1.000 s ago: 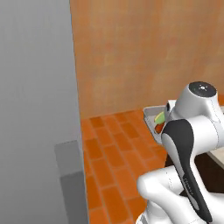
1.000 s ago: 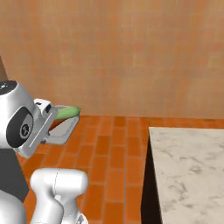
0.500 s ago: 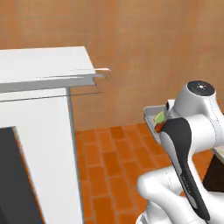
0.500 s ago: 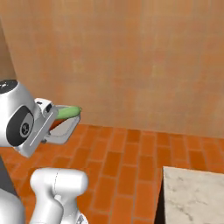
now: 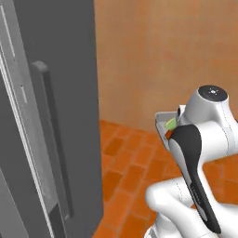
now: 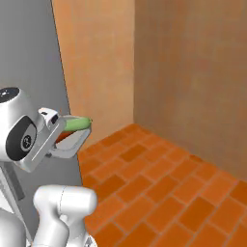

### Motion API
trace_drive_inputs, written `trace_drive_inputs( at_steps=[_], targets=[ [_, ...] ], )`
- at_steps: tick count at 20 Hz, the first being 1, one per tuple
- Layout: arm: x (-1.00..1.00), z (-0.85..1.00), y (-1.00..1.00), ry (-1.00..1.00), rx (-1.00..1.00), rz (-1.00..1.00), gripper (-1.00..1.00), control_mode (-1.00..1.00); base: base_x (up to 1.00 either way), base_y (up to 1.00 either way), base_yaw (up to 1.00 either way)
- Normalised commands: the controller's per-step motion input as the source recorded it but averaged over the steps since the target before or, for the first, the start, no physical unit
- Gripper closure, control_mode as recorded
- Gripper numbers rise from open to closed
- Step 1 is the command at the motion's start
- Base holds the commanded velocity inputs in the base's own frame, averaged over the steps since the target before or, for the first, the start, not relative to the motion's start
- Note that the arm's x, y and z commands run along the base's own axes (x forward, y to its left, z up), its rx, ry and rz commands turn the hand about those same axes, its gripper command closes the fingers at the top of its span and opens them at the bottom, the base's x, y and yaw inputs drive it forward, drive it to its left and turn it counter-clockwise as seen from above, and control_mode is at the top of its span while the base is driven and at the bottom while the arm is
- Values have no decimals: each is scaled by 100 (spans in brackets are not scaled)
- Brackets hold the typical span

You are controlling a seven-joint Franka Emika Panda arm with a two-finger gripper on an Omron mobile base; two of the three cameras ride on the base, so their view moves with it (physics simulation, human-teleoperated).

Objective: Take the meat container that has the shrimp and place it on the second highest rack of the freezer. Then take the vegetable container that has the carrot and corn and place it on the highest rack of the freezer.

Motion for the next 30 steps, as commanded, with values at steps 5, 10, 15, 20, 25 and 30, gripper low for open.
trace_drive_inputs(
  at_steps=[5,10,15,20,25,30],
  targets=[
    [0,0,0,0,0,0,100,100,0,-18,99],
    [0,0,0,0,0,0,100,100,0,-23,96],
    [0,0,0,0,0,0,100,100,3,-29,92],
    [0,0,0,0,0,0,100,100,13,-42,84],
    [0,0,0,0,0,0,100,100,9,-70,47],
    [0,0,0,0,0,0,100,100,35,-23,1]
  ],
)
